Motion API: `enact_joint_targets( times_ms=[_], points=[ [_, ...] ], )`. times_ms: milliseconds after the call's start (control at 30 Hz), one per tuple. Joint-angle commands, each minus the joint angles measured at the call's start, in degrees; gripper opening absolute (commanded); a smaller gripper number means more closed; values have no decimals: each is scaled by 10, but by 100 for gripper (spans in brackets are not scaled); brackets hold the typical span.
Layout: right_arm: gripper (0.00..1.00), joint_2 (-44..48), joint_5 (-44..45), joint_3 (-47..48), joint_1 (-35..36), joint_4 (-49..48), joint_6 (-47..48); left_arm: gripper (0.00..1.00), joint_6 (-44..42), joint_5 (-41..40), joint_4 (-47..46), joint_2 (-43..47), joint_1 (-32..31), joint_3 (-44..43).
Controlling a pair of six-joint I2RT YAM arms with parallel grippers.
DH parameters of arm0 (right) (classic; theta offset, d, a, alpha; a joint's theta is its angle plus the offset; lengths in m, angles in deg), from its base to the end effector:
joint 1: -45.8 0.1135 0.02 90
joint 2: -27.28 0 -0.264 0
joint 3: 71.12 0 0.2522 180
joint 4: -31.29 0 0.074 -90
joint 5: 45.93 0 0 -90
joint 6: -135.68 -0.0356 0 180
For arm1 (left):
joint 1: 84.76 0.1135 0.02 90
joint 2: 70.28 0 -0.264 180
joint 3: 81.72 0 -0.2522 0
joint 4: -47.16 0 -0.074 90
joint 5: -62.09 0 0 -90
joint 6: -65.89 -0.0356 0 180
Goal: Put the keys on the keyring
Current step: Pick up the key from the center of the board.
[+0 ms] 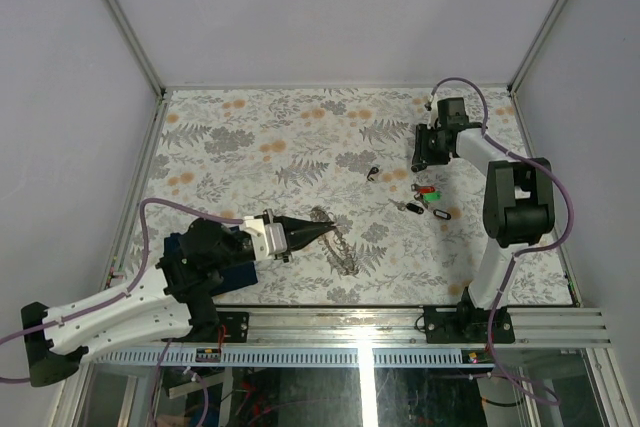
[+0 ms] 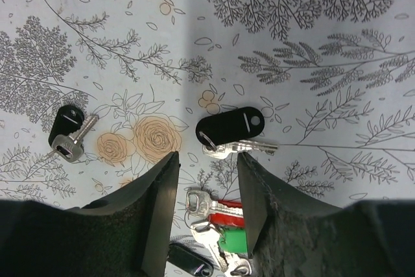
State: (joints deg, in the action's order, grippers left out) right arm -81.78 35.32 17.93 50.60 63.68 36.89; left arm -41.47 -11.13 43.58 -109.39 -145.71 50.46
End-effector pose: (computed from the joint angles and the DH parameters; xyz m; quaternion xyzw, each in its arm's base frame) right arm 0.4079 0.0397 0.1902 0.0083 0.9442 0.1097 0.3105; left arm 0.0736 -0.1536 0.3412 0.4800 0.4095 -0.3710 0.6813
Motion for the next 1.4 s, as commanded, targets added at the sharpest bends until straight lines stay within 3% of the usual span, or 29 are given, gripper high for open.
enact_joint_targets(
  times_ms=[0, 367, 667, 1067, 1200, 1367],
  points=[
    [47, -26, -25, 35, -6, 5, 28, 0, 5, 12, -31, -4, 6, -25],
    [43, -64, -36, 61, -9, 45, 49, 0, 4, 17, -28, -7, 11, -26],
    [27, -74, -43, 68, -9, 53, 55, 0, 1, 17, -24, -7, 12, -29],
    [31, -87, -62, 74, -10, 47, 61, 0, -1, 18, -20, -10, 13, -30],
    [27, -91, -69, 78, -9, 48, 63, 0, -1, 20, -19, -11, 14, -30],
    [14, -89, -87, 75, -10, 44, 64, 0, 0, 20, -20, -11, 14, -31]
  ],
)
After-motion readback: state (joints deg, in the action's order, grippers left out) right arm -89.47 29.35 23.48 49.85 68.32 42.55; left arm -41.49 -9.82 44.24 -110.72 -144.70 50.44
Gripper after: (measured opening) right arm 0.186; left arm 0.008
